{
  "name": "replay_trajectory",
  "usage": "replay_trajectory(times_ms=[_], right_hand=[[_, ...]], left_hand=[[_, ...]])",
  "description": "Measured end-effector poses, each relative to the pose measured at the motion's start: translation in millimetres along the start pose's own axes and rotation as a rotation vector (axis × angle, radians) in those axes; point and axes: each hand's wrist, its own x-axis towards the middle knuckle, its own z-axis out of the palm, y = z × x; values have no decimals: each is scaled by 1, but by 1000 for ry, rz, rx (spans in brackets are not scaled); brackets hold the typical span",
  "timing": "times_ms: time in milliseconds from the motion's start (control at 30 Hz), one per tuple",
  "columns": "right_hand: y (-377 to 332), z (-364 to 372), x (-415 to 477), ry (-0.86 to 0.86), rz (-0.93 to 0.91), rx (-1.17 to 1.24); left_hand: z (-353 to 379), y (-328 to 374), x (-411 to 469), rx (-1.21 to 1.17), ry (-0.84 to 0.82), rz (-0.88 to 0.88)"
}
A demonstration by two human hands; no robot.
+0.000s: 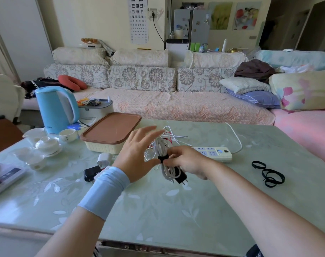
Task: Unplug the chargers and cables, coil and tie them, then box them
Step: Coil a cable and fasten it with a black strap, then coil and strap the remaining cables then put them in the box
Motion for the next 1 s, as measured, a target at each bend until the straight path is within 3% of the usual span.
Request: replay_trajectory(times_ms=[67, 200, 333, 433, 700, 833, 1000], right_hand=[[-4, 6, 2, -50, 22, -36], [-10, 25, 9, -128, 21, -87], [-16, 49, 12, -148, -41, -73], [-15, 71, 16, -77, -60, -282], [-15, 169, 34, 19, -150, -380], [-19, 219, 60, 25, -203, -383], [-32, 266, 97, 6, -271, -493]], left_hand=[[-9, -6, -3, 82, -119, 112], [-21, -19, -19, -2, -272, 67], [-41, -38, -39, 53, -155, -63], [-56, -55, -57, 240, -111, -147], [-92, -108, -98, 368, -506, -524], [-112, -143, -116, 366, -532, -706], [-127, -175, -137, 402, -495, -761]])
